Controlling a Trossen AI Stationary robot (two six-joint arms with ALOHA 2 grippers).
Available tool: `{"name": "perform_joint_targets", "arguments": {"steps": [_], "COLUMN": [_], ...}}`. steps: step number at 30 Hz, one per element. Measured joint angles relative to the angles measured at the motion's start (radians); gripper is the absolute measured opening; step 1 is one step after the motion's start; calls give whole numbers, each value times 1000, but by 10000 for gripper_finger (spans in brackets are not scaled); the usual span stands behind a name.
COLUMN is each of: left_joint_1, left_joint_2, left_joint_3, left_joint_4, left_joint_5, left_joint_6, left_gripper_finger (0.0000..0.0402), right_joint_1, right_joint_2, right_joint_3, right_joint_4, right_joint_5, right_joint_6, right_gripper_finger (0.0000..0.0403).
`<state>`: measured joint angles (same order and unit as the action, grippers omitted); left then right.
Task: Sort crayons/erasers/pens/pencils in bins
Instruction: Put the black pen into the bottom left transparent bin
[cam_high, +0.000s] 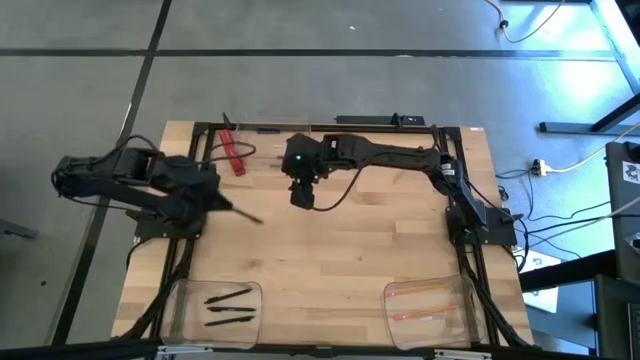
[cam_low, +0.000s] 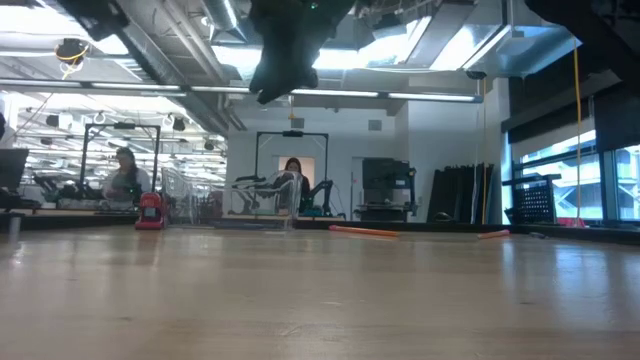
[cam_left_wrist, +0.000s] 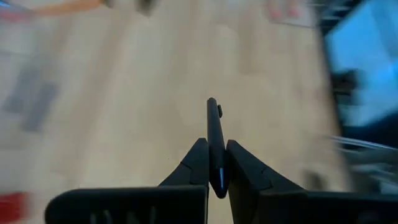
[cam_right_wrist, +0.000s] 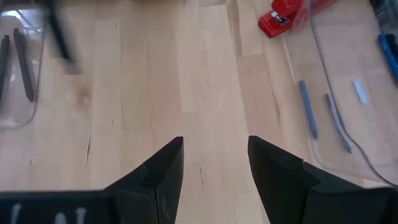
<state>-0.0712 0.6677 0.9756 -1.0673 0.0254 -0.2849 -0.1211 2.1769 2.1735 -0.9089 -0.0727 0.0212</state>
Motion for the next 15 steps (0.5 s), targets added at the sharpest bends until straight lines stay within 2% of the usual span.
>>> {"name": "perform_joint_targets", "arguments": {"steps": [9,13,15], "left_joint_1": [-178,-266,-309], "left_joint_2": [-39,-42,-42], "left_joint_3": [0,-2,-21], "left_joint_4": [-3,1,26], "left_joint_5": [220,293,297], "left_joint_6": [-289,-454,-523], "left_gripper_finger": [14,14,14], "right_joint_1": [0,0,0], "right_joint_2": [0,0,0], "right_joint_3": [27,27,27], "right_joint_4": [-32,-31,-32], "right_joint_5": [0,0,1], "right_joint_6": [1,5,0], "right_gripper_finger": [180,180,180]}}
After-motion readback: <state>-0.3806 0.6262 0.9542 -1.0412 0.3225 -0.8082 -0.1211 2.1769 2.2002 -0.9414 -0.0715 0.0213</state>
